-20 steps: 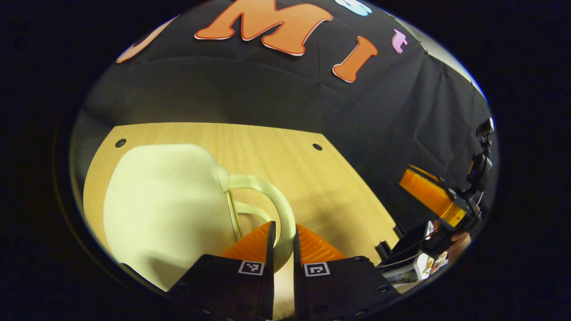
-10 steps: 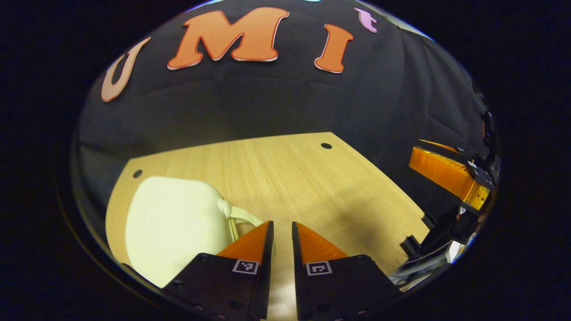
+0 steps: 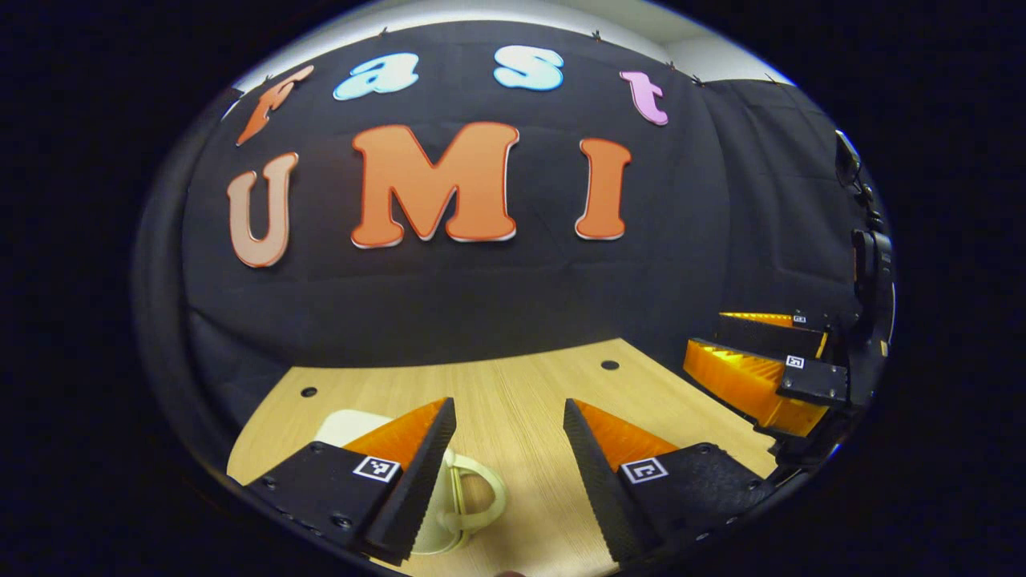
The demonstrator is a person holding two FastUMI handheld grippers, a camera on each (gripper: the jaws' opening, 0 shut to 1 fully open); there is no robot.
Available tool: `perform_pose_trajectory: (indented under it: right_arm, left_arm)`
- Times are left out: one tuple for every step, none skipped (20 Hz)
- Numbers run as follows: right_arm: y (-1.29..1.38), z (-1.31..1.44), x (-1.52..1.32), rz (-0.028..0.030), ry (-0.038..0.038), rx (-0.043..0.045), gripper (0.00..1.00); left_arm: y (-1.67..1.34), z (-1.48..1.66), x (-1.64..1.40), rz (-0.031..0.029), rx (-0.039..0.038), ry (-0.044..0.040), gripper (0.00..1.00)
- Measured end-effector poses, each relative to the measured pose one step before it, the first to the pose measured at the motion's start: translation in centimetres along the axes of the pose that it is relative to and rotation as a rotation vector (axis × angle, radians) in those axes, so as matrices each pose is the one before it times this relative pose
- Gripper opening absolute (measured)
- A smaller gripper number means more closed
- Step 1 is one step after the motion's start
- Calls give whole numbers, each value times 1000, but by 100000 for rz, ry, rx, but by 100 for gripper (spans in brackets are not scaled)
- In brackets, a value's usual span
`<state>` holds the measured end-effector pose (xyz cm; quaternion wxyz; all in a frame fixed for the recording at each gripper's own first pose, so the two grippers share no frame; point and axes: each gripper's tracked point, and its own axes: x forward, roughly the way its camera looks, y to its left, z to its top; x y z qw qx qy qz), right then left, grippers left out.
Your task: First open the suitcase, pack the skin care products into it, and then close the suitcase.
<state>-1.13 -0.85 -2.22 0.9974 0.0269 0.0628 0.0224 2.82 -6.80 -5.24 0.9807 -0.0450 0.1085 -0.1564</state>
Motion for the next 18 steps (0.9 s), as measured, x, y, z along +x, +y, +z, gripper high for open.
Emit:
perform_pose_trajectory:
  right_arm:
    - [393,727,-140,1258,-2427,-88,87]
    - [305,616,47,406,-1921,-109,87]
    - [230,435,-46,550,-1168,163,87]
    - [240,333,-130,320,-1074,219,87]
    - [245,304,-74,570,-946,266,87]
    - [183,293,-156,413,-973,-105,87]
    - [88,241,-91,173,-1146,-451,87]
    - [54,227,-117,67,-883,-618,87]
    - [189,84,-106,276,-530,-266,87]
    - [294,-41,-194,551,-103,18,87]
    - [164,33,-91,90,-45,-124,87]
    - [117,166,-106,38,-468,-310,87]
    - [-8,139,-32,-296,-663,-567,87]
    - [296,127,83,259,-642,-191,87]
    - [116,13,10,46,-16,-90,87]
    - [93,-30,-76,77,10,133,87]
    - [75,-59,-2,-71,164,56,87]
    - [66,111,-6,-184,-291,122,88]
  left_arm:
    - [125,396,-186,2263,181,-3780,85]
    - [156,612,-123,2189,-196,-3458,86]
    - [149,378,-188,1957,-789,-2571,89]
    - [196,466,-312,2015,-1411,-2681,89]
    - [101,315,111,1519,-1685,-2137,89]
    - [389,394,-152,2632,-1969,-2595,89]
    - [47,465,36,1082,-2131,-3220,90]
    - [245,405,23,1633,-2160,-3114,91]
    - [-38,213,-36,915,-1717,-2340,94]
    - [177,-99,-99,1493,-271,-55,96]
    - [821,7,227,2683,587,-295,94]
    - [488,71,77,1694,615,40,94]
    - [570,370,-154,583,-217,-620,97]
    - [225,84,-86,-55,-338,26,97]
    - [-76,-230,-92,-300,53,105,94]
    - [-22,-30,-59,-152,295,-290,97]
    - [-83,139,-148,-618,1368,-620,94]
    - [33,23,12,-180,1899,-133,94]
